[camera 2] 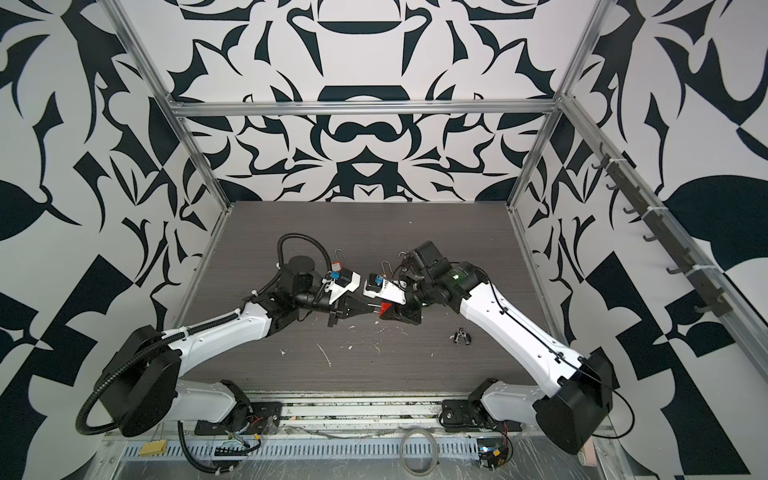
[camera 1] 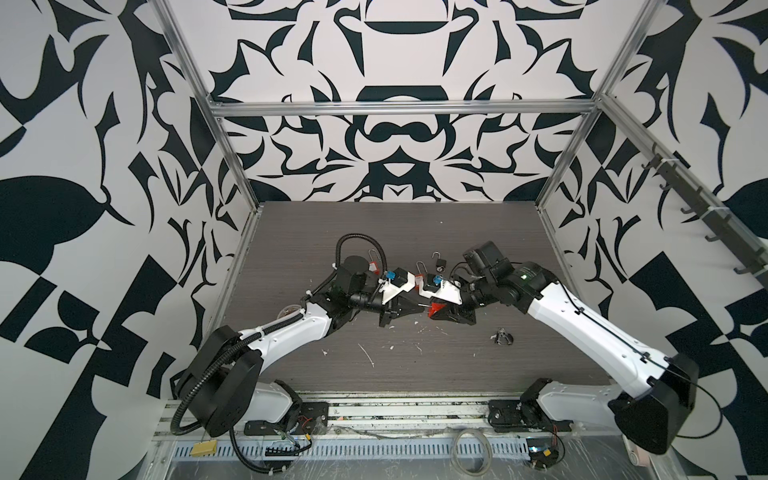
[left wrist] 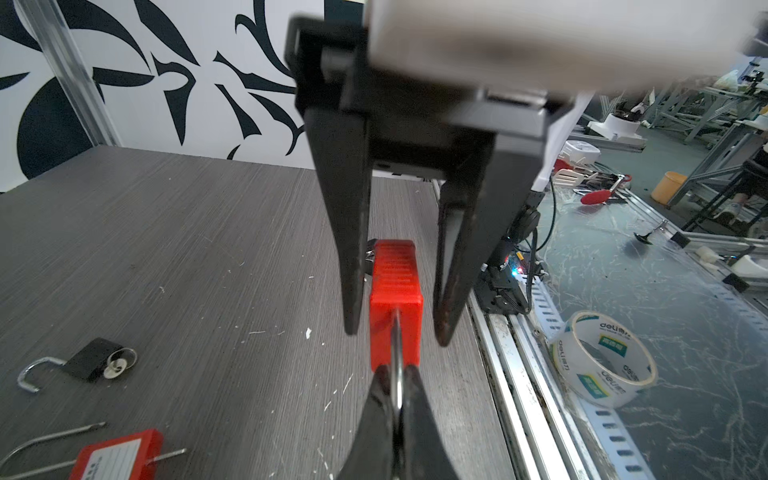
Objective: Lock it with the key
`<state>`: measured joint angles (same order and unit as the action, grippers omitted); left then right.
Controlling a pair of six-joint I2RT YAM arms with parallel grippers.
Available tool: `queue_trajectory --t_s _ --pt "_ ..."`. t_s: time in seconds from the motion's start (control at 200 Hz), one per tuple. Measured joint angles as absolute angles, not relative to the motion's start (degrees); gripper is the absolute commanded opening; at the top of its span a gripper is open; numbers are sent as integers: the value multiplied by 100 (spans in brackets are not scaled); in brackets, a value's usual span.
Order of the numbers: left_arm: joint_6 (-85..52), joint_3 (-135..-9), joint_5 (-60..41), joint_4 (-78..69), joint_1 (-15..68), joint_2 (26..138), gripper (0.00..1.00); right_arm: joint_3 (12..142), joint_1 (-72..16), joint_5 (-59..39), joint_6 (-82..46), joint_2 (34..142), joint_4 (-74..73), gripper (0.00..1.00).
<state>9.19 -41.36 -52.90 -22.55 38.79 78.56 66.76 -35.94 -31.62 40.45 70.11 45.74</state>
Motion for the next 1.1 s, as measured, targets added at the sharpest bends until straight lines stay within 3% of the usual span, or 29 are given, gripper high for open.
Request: queue_trajectory --t_s 0.255,0.485,0.74,1.1 --pt "821 -4136 -5645 -2276 3535 7599 0 7467 -3623 -2801 4069 6534 5448 55" --pt "864 -4136 -5850 -2202 3531 7516 0 7693 -3343 -2344 3931 6659 6370 42" --pt "910 -4139 -5876 -2093 3618 7507 0 7784 -3072 -2515 3809 7470 6646 42" --pt "963 -4139 -5813 -2032 3677 7505 0 7839 -3072 -3164 3822 7710 6941 37"
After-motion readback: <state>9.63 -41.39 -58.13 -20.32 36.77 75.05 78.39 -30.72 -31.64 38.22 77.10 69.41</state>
